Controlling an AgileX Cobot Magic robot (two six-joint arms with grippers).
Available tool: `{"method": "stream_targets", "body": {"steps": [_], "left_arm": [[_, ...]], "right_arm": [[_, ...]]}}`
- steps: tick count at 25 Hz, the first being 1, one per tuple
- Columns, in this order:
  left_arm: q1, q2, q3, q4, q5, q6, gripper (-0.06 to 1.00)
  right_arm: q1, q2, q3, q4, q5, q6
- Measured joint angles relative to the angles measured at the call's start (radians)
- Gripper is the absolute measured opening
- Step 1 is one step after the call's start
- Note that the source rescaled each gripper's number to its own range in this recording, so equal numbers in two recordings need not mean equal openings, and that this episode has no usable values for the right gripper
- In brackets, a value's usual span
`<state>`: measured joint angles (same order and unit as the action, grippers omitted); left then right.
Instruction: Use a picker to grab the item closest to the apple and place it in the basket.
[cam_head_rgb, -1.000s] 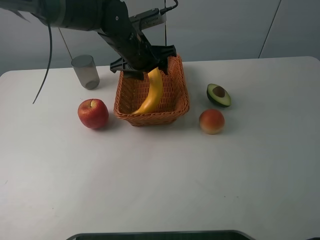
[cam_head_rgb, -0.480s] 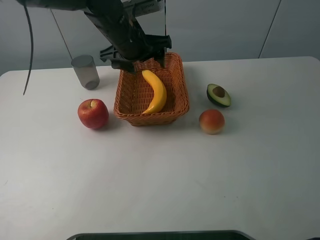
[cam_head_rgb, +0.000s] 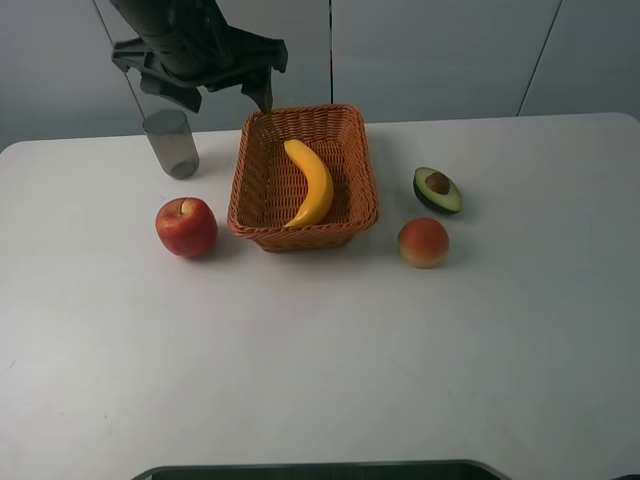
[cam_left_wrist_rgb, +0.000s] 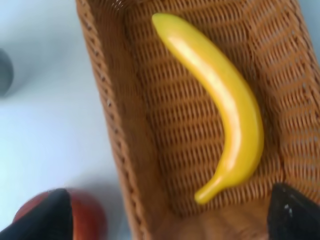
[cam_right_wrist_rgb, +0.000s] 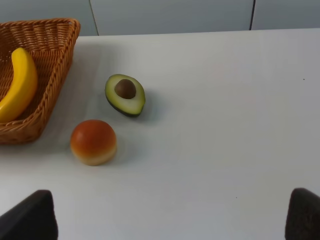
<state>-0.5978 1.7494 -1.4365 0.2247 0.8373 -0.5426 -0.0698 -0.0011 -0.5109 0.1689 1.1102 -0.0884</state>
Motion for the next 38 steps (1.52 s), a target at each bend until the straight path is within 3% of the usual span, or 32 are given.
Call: {"method": "stream_targets", "body": {"steps": [6, 15, 24, 38], "left_arm": [[0.000, -0.153, 0.129, 0.012, 0.009, -0.007, 0.99], [0.000, -0.498, 0.377, 0.117, 0.019, -0.133, 0.99], [0.000, -0.795, 0.541, 0.204, 0.078, -0.234, 0.99], [0.000, -1.136, 0.741, 0.242, 0.131, -0.194, 0.99]], "right_arm": [[0.000, 0.000, 0.000, 0.000, 0.000, 0.000], [0.000, 0.000, 0.000, 0.000, 0.000, 0.000], [0.000, 0.000, 0.000, 0.000, 0.000, 0.000], [0.000, 0.000, 0.000, 0.000, 0.000, 0.000]]}}
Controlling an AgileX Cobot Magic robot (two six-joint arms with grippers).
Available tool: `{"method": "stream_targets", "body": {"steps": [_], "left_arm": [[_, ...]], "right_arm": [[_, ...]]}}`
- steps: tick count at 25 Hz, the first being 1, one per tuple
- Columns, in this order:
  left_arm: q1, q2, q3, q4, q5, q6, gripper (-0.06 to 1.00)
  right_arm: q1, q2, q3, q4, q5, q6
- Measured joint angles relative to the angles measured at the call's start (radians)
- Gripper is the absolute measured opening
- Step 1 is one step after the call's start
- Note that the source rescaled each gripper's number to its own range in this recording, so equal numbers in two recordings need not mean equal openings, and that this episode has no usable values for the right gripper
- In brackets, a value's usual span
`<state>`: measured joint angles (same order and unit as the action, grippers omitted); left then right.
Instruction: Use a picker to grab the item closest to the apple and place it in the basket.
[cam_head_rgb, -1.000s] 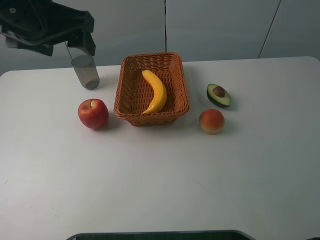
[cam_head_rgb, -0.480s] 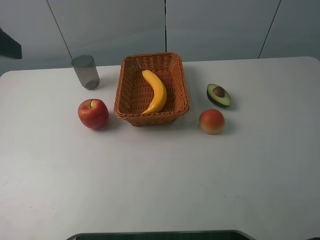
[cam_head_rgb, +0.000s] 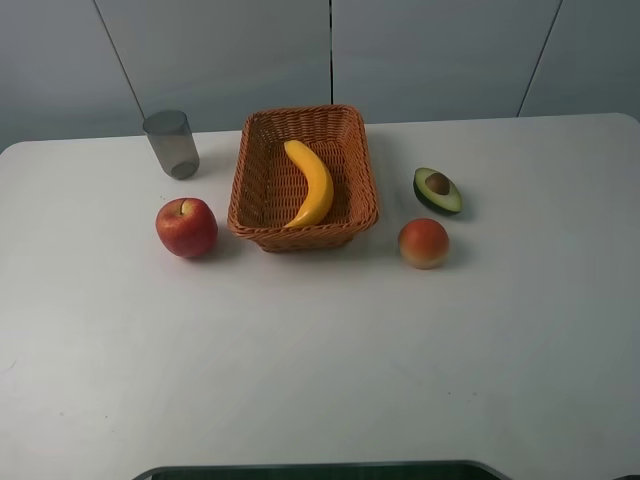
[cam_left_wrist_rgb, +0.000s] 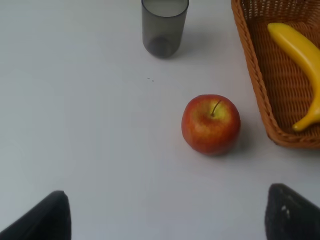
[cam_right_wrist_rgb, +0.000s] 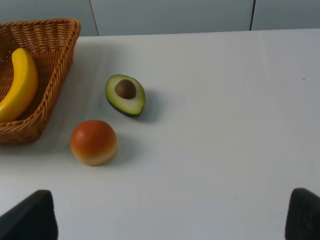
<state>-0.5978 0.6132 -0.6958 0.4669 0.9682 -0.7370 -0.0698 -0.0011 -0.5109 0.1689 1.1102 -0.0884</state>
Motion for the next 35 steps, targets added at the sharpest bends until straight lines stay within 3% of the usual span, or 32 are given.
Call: {"method": "stream_targets", "body": {"steps": [12, 23, 31, 35], "left_arm": [[0.000, -0.334, 0.157, -0.079, 0.008, 0.157, 0.99], [0.000, -0.588, 0.164, -0.196, 0.024, 0.278, 0.99], [0.000, -0.611, 0.164, -0.200, 0.048, 0.369, 0.99], [0.000, -0.614, 0.164, -0.198, 0.123, 0.430, 0.99]], "right_arm": [[0.000, 0.000, 0.000, 0.000, 0.000, 0.000], [0.000, 0.000, 0.000, 0.000, 0.000, 0.000], [0.000, 0.000, 0.000, 0.000, 0.000, 0.000], [0.000, 0.000, 0.000, 0.000, 0.000, 0.000]]}}
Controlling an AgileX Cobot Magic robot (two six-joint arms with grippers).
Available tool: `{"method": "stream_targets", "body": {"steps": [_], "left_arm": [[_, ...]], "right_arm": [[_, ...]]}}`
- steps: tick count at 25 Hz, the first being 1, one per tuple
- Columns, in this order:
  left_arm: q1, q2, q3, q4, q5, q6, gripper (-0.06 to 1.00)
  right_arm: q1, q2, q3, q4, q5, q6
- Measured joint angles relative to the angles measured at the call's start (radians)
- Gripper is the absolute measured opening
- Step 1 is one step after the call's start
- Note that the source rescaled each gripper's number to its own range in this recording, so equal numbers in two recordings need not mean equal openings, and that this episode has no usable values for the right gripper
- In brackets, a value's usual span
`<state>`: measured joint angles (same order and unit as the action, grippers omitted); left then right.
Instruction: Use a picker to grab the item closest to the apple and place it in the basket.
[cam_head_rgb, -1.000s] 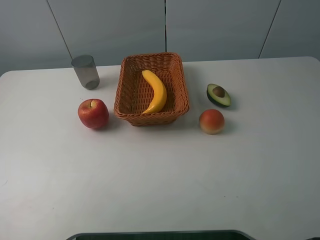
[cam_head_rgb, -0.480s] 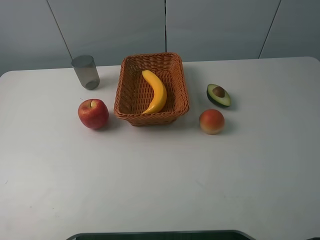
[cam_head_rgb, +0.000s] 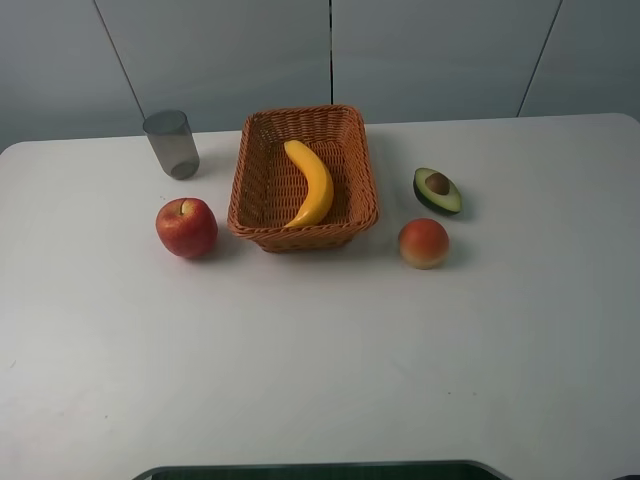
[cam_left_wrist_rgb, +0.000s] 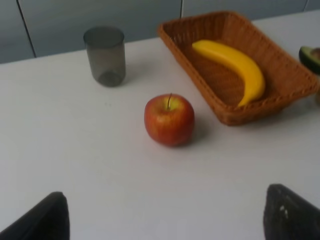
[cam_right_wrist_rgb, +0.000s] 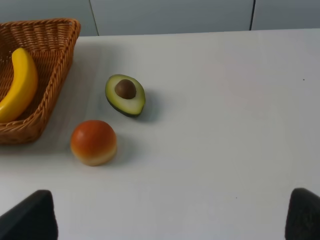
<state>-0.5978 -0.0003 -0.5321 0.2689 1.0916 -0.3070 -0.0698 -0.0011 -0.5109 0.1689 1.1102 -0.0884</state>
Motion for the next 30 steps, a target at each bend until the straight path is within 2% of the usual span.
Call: {"method": "stream_targets", "body": {"steps": [4, 10, 21, 25, 30], "left_arm": [[0.000, 0.000, 0.000, -0.009, 0.041, 0.042, 0.99], [0.000, 0.000, 0.015, -0.135, 0.003, 0.157, 0.99], [0.006, 0.000, 0.015, -0.167, -0.001, 0.186, 0.99], [0.079, 0.000, 0.015, -0.171, -0.001, 0.188, 0.99], [0.278, 0.000, 0.015, -0.180, -0.001, 0.188, 0.99]], "right_arm": [[0.000, 0.000, 0.000, 0.000, 0.000, 0.000], [0.000, 0.000, 0.000, 0.000, 0.000, 0.000], [0.000, 0.000, 0.000, 0.000, 0.000, 0.000], [0.000, 0.000, 0.000, 0.000, 0.000, 0.000], [0.000, 0.000, 0.000, 0.000, 0.000, 0.000]]}}
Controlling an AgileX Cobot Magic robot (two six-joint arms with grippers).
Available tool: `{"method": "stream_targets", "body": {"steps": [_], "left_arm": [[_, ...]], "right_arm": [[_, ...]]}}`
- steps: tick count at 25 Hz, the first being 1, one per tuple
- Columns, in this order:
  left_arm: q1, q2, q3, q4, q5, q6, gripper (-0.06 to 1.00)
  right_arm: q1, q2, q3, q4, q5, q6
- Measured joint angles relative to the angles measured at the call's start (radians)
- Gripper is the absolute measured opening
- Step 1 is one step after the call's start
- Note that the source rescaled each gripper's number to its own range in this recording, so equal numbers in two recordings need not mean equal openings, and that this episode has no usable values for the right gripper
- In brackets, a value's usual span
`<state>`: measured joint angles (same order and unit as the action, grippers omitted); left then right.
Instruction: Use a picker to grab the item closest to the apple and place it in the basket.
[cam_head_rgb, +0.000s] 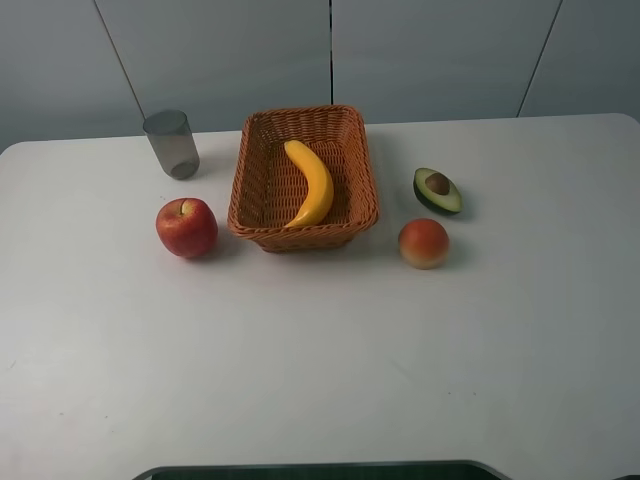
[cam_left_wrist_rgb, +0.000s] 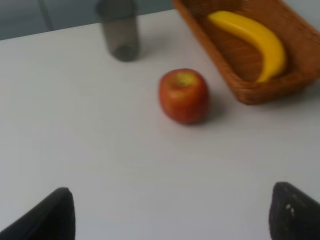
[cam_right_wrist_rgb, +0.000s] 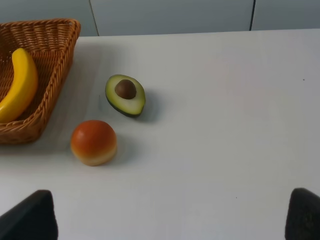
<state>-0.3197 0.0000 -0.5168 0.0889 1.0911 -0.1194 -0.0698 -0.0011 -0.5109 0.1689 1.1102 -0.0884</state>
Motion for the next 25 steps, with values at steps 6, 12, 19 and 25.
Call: {"method": "stream_targets", "body": {"steps": [6, 12, 19, 25], "left_arm": [[0.263, 0.000, 0.000, -0.013, 0.000, 0.002, 1.00], [0.297, 0.000, 0.000, -0.044, -0.002, 0.044, 1.00], [0.299, 0.000, 0.000, -0.089, -0.002, 0.119, 1.00], [0.299, 0.000, 0.000, -0.089, -0.002, 0.119, 1.00]], "right_arm": [[0.000, 0.000, 0.000, 0.000, 0.000, 0.000], [0.000, 0.000, 0.000, 0.000, 0.000, 0.000], [0.000, 0.000, 0.000, 0.000, 0.000, 0.000], [0.000, 0.000, 0.000, 0.000, 0.000, 0.000]]}}
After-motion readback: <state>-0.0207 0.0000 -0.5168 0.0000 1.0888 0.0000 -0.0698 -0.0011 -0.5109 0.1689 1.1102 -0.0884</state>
